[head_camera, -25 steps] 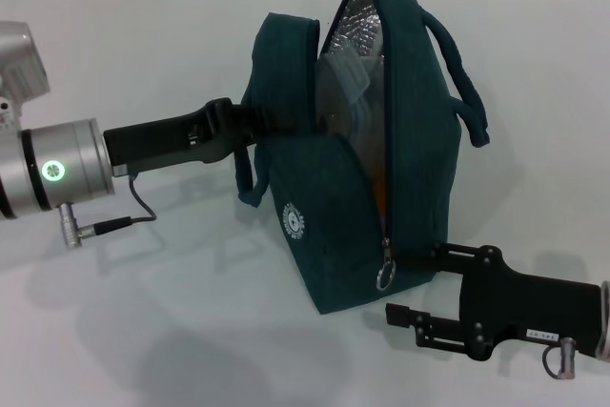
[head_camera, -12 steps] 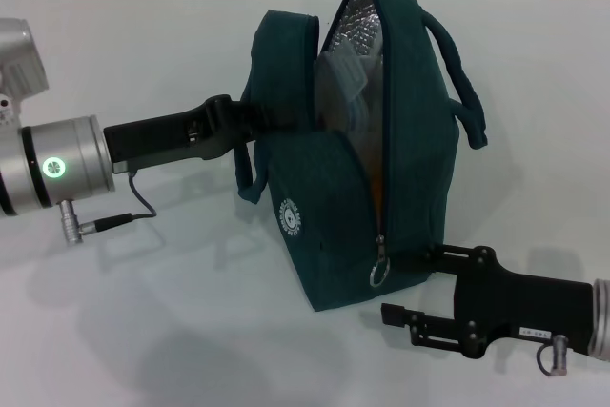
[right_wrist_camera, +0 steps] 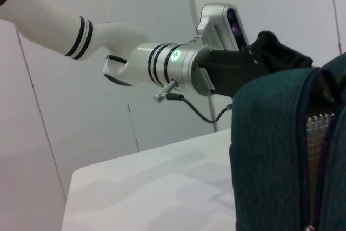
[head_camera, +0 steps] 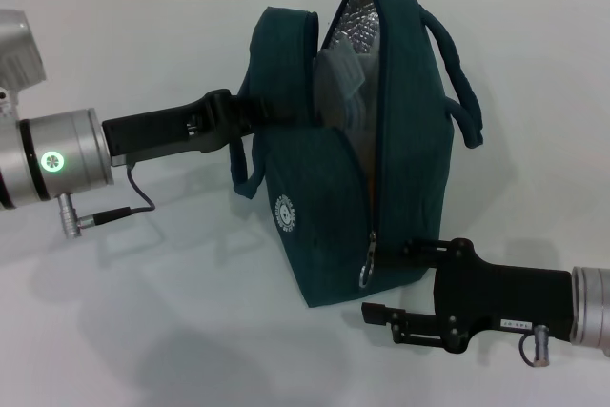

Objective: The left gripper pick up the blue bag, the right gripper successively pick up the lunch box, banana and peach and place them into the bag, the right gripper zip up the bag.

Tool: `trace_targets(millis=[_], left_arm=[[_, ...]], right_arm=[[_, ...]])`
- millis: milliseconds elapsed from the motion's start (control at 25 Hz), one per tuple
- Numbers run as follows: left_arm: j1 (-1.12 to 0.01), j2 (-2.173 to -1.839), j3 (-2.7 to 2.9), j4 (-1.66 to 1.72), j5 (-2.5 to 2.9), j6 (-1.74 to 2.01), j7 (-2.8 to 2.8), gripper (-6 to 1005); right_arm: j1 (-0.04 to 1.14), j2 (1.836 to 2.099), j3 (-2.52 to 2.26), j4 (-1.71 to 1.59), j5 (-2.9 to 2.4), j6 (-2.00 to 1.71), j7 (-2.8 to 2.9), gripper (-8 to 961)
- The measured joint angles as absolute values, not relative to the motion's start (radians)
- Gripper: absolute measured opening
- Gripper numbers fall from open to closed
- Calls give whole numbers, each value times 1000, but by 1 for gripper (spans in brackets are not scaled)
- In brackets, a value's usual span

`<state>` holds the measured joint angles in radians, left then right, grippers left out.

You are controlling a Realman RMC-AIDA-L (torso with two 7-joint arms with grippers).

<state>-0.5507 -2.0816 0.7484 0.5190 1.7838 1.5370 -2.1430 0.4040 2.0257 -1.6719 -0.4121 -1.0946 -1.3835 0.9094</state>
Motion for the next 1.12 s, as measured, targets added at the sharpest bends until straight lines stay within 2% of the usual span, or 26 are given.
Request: trace_targets(millis=[1120], left_arm=[[-546,-2075,738,525,1776,1535,-2143,39]], right_arm=[[407,2025,-1784,-393,-929,-1293,901,632]])
